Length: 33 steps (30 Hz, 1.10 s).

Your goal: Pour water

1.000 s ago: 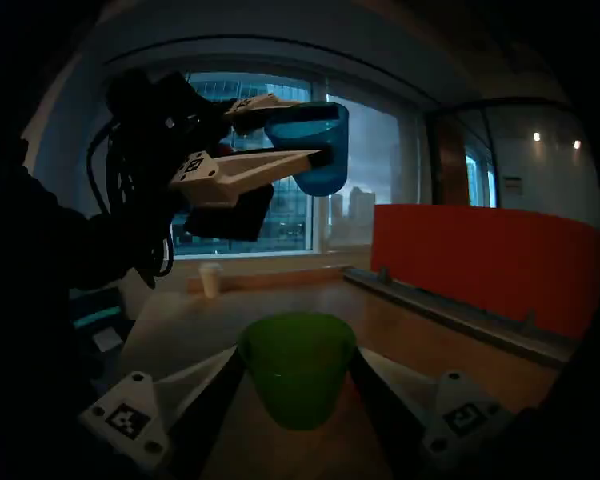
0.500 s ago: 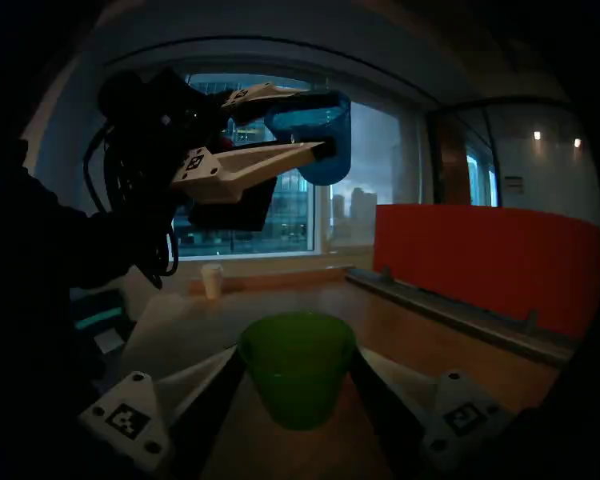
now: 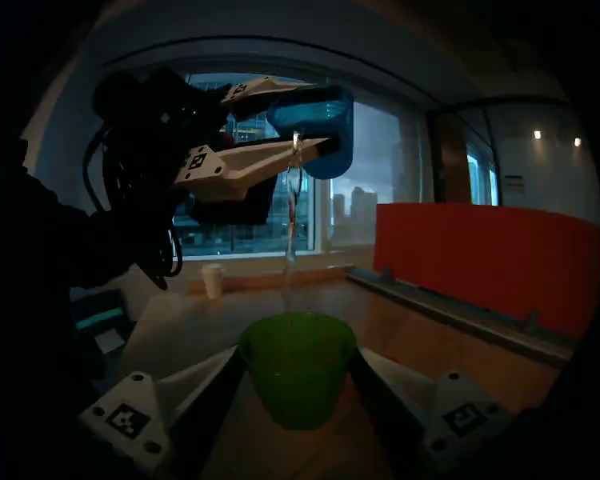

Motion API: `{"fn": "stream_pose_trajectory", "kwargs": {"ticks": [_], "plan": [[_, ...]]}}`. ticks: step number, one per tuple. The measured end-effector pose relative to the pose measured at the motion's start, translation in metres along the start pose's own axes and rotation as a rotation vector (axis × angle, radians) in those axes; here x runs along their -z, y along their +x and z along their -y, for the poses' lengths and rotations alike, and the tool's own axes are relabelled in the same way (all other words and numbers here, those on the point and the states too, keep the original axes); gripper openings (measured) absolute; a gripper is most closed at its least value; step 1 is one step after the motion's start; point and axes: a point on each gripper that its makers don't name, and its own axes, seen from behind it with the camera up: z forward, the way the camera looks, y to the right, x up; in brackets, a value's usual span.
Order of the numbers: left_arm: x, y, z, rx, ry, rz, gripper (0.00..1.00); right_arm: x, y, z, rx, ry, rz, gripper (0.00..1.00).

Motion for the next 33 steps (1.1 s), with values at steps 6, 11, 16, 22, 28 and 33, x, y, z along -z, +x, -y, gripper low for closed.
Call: {"fn": "stream_pose_trajectory", "kwargs": {"ticks": [6,11,16,22,28,33], "plan": [[0.0,0.002,0.002,-0.017,0.003,-0.003,0.88,0.0,0.0,0.0,-0.003,0.001,-0.002,0.91],[0.0,0.004,0.003,-0.033,0.003,-0.007,0.88,0.002,-0.001,-0.001,-0.006,0.0,-0.006,0.91],[-0.001,0.006,0.003,-0.05,0.003,-0.012,0.88,0.003,0.0,-0.001,-0.008,0.0,-0.009,0.91],[-0.001,0.008,0.003,-0.071,0.002,-0.018,0.88,0.002,0.001,0.0,-0.007,0.001,-0.009,0.9],[-0.001,0.01,0.004,-0.092,0.008,-0.023,0.88,0.002,0.001,-0.001,-0.006,0.0,-0.01,0.9],[-0.001,0.01,0.004,-0.106,0.01,-0.023,0.88,0.003,0.002,-0.001,-0.005,-0.003,-0.01,0.91]]}}
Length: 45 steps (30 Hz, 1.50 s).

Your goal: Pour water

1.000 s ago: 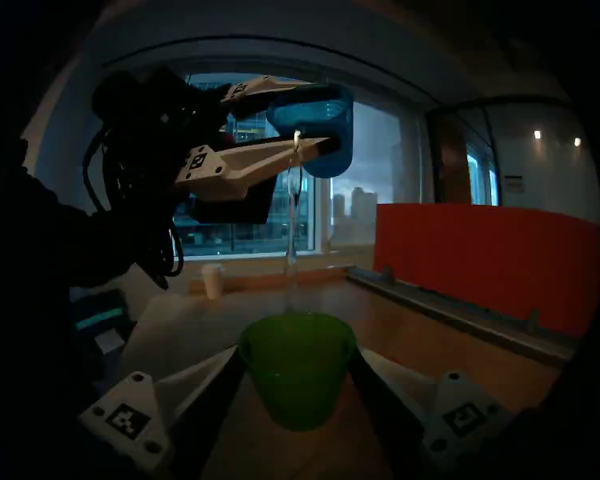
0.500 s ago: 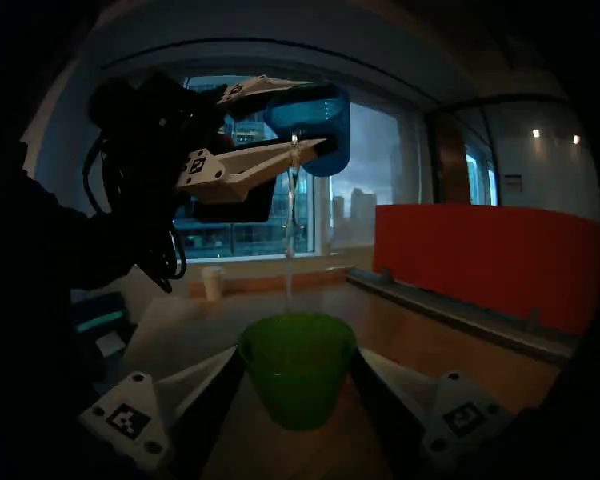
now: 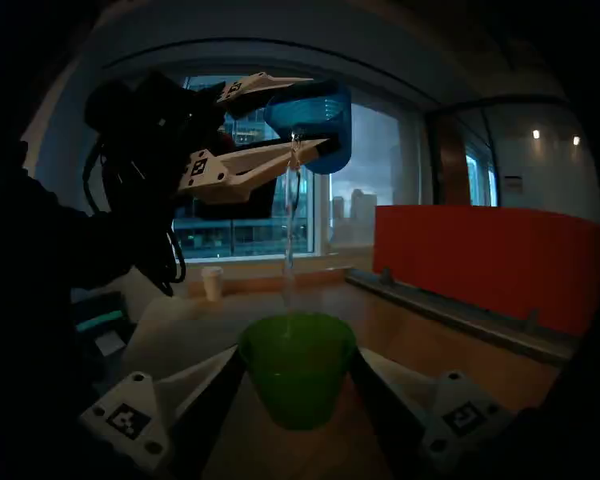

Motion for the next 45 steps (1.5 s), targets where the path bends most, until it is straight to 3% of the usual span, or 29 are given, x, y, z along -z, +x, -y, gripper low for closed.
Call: {"fn": "stream_pose_trajectory", "kwargs": {"ticks": [45], "plan": [[-0.002,0.011,0.001,-0.157,0.0,-0.018,0.88,-0.002,0.002,0.002,0.004,0.002,-0.004,0.9]]}}
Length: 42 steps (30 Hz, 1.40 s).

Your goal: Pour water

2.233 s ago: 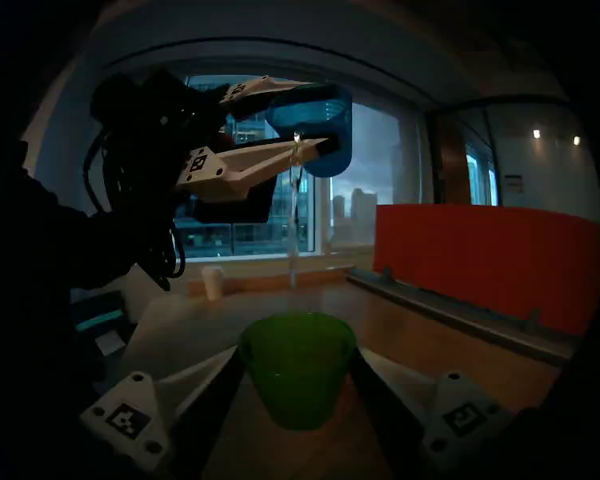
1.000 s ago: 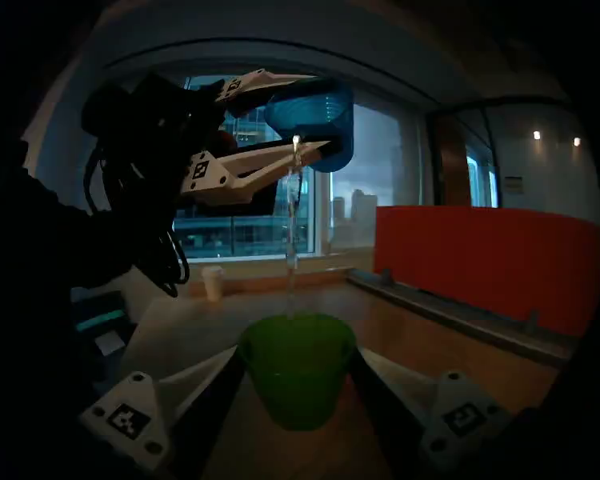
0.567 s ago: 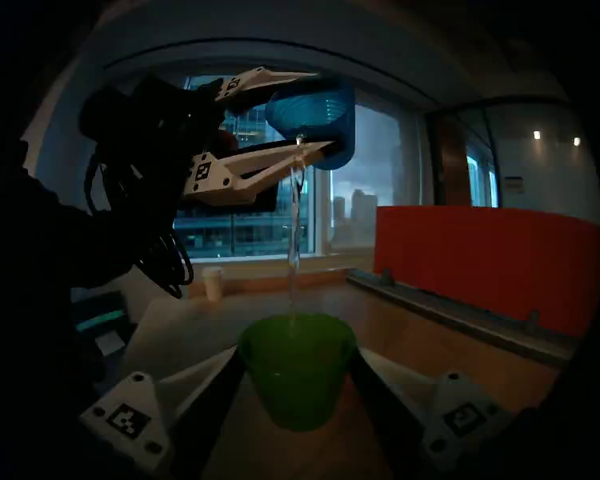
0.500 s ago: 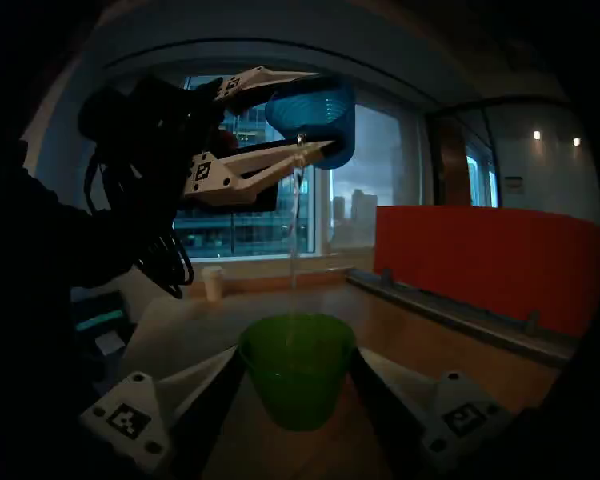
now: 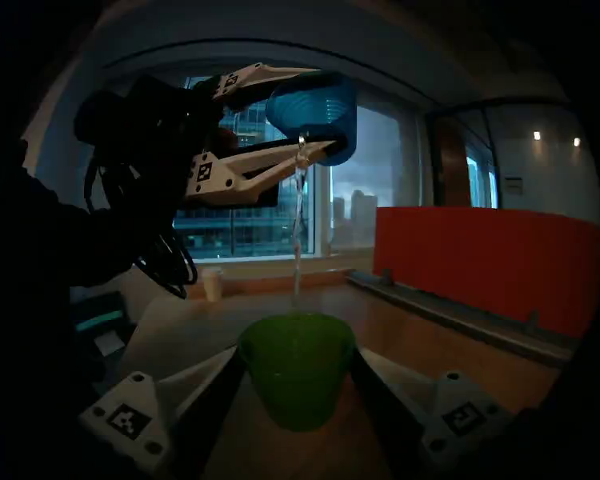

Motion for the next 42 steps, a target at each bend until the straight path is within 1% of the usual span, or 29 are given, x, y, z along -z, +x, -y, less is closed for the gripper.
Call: {"fn": "stream_pose_trajectory", "kwargs": {"ticks": [6,12,21,30,42], "plan": [[-0.001,0.002,0.0,-0.03,0.001,-0.002,0.88,0.001,0.0,-0.001,0.0,-0.002,-0.001,0.9],[-0.001,0.005,0.003,-0.053,0.004,-0.006,0.88,0.001,0.001,-0.001,0.001,-0.002,-0.004,0.9],[-0.002,0.007,0.003,-0.088,0.009,-0.011,0.88,0.001,0.003,0.0,0.002,-0.002,-0.006,0.9],[-0.003,0.009,0.009,-0.121,0.017,-0.018,0.88,-0.002,0.003,0.0,0.003,-0.003,-0.004,0.9],[-0.003,0.014,0.01,-0.168,0.022,-0.027,0.88,-0.002,0.003,0.0,0.001,-0.003,-0.005,0.9]]}}
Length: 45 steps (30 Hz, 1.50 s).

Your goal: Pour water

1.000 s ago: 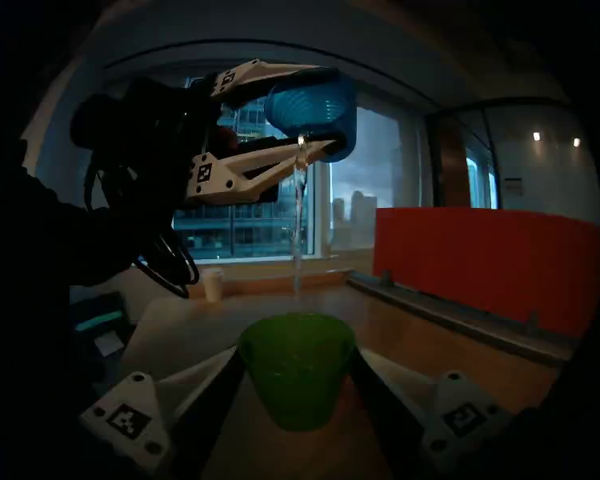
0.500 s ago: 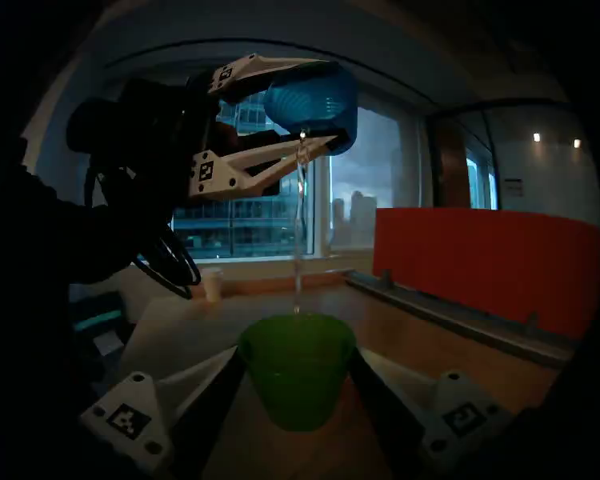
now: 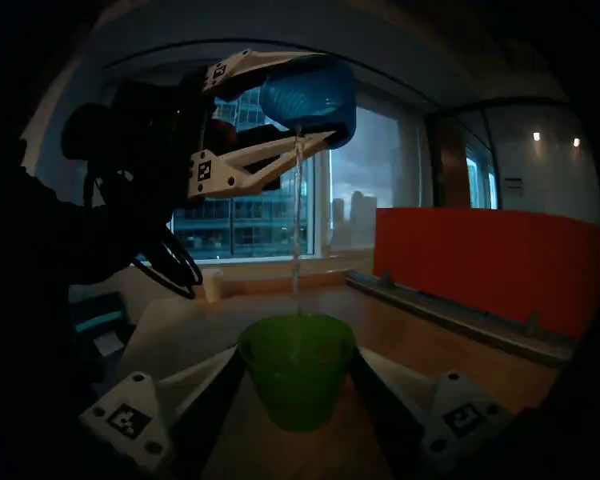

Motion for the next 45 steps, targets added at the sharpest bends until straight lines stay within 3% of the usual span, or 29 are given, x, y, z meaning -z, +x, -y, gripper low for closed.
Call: {"fn": "stream_pose_trajectory", "kwargs": {"ticks": [18,30,39,45], "plan": [[0.0,0.004,0.003,-0.08,0.002,-0.005,0.88,-0.001,-0.001,-0.001,-0.003,-0.003,-0.002,0.9],[0.005,0.009,-0.005,-0.098,-0.001,-0.006,0.88,-0.001,0.0,-0.002,-0.004,-0.007,-0.007,0.9],[0.0,0.007,-0.001,-0.078,-0.002,-0.012,0.88,0.0,-0.001,-0.003,-0.009,-0.011,-0.011,0.9],[-0.002,0.0,-0.002,-0.015,-0.001,-0.001,0.88,0.0,0.0,-0.004,-0.009,-0.015,-0.013,0.9]]}}
